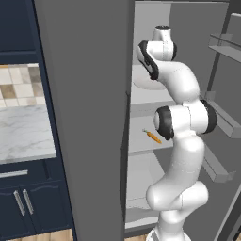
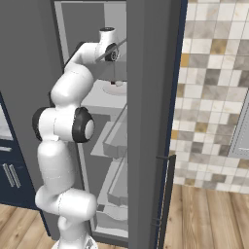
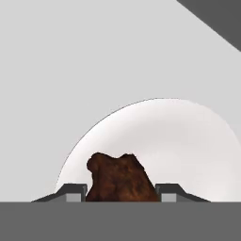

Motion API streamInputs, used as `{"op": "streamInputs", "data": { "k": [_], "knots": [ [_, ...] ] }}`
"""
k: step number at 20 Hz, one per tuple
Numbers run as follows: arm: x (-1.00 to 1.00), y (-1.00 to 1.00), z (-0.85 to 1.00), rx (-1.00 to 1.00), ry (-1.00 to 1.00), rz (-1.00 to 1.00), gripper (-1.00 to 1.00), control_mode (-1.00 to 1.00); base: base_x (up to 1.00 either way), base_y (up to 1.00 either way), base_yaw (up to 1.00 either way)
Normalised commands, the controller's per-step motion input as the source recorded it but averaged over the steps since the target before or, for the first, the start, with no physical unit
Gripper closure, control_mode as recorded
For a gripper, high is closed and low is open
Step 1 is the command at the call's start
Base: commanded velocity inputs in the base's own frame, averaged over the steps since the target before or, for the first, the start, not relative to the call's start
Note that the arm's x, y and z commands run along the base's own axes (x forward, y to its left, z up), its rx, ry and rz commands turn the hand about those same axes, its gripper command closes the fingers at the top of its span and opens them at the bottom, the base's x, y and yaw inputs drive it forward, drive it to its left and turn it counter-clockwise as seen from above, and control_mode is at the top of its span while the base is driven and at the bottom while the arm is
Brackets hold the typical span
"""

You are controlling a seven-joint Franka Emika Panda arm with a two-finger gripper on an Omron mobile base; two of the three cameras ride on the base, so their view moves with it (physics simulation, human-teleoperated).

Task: Transport the chicken drumstick from the fridge to the microwave and turn on the microwave.

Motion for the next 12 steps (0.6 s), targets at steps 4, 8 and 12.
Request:
{"op": "streamInputs", "data": {
  "k": [4,8,12],
  "knots": [
    [-0.46,0.02,0.13,0.0,-0.07,0.0,1.0,-1.0,0.0,0.0,0.0],
    [-0.4,0.11,0.23,0.0,0.0,0.0,1.0,-1.0,0.0,0.0,0.0],
    [-0.42,0.13,0.27,0.0,0.0,0.0,1.0,-1.0,0.0,0.0,0.0]
  ]
}}
